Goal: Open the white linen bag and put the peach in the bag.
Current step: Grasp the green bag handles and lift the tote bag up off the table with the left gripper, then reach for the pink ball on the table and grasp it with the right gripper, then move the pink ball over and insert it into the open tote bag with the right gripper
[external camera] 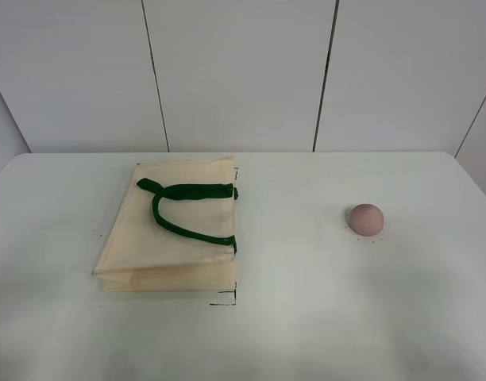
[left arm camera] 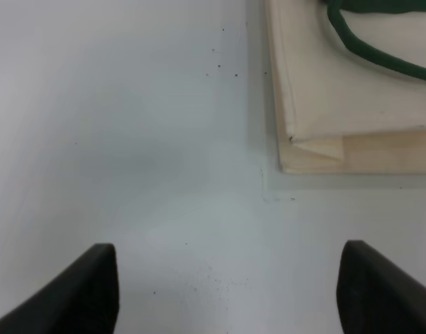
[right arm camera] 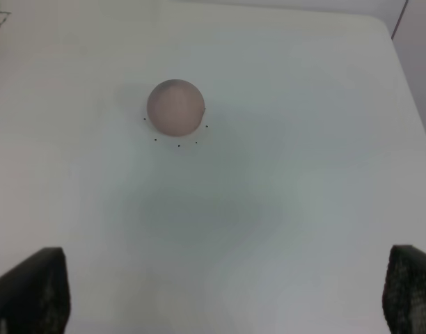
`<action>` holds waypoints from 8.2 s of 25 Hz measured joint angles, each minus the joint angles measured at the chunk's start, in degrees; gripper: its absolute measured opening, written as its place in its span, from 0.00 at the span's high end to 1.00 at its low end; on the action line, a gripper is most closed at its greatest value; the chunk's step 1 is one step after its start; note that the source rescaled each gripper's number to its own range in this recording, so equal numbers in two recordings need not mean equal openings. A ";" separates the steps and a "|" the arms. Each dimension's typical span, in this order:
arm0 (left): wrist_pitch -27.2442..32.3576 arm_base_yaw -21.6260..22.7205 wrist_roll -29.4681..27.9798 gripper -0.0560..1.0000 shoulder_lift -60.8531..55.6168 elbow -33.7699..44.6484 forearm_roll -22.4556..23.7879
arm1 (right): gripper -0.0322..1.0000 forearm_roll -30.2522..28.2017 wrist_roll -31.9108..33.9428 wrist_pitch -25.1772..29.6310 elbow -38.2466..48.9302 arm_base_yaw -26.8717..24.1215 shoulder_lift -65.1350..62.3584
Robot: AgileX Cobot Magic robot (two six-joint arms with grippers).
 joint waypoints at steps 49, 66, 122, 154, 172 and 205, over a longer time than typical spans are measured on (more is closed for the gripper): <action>-6.56 -18.62 -16.90 0.00 119.82 -67.58 -1.62 | 0.00 0.00 0.00 0.00 0.00 0.00 0.00; -16.65 -18.66 -21.64 0.01 131.58 -67.62 2.38 | 0.00 0.00 0.00 0.00 0.00 0.00 0.00; 7.13 -18.66 -10.05 0.95 107.83 -97.89 2.93 | 0.00 0.94 -5.19 -14.56 -34.55 0.00 88.95; 7.13 -18.66 -10.00 0.95 107.79 -97.89 2.93 | 0.97 5.09 -6.28 -23.96 -48.93 4.10 116.94; 7.13 -18.66 -10.00 0.95 107.72 -97.89 1.88 | 0.97 22.64 -16.10 -13.26 -72.31 24.08 109.43; 7.08 -18.66 -9.96 0.95 107.72 -97.89 1.42 | 0.00 5.42 1.99 1.82 -87.66 22.99 125.10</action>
